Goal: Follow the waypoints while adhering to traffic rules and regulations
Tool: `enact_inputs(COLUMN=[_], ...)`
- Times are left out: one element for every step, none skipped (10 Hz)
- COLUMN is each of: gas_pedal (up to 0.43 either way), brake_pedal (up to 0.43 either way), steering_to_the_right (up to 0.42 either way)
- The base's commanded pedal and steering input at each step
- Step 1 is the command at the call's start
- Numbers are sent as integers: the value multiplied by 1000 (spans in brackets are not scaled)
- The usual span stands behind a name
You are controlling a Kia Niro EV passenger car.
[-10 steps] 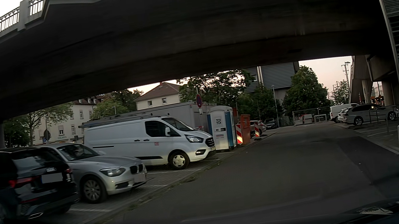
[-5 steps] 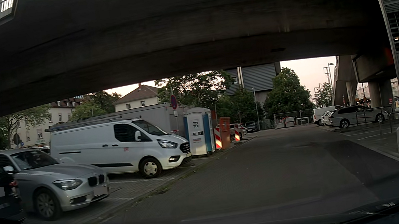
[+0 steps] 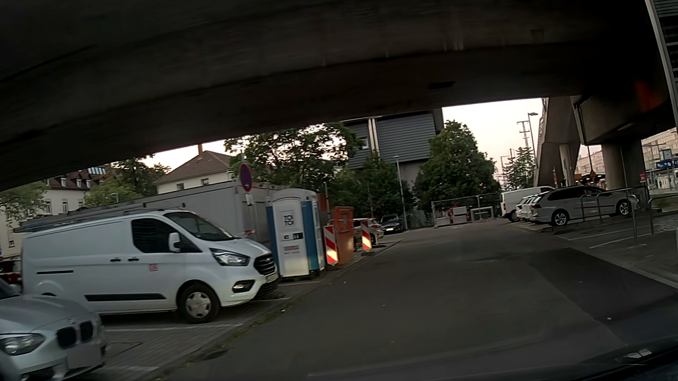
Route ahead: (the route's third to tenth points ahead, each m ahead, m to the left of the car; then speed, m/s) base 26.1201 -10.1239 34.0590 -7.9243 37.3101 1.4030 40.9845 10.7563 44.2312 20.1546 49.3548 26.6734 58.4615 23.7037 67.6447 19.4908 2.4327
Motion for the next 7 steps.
enact_inputs(gas_pedal=[20,20,20,20,20,20,20], brake_pedal=[0,0,0,0,0,0,0], steering_to_the_right=[236,228,215,206,191,177,168])
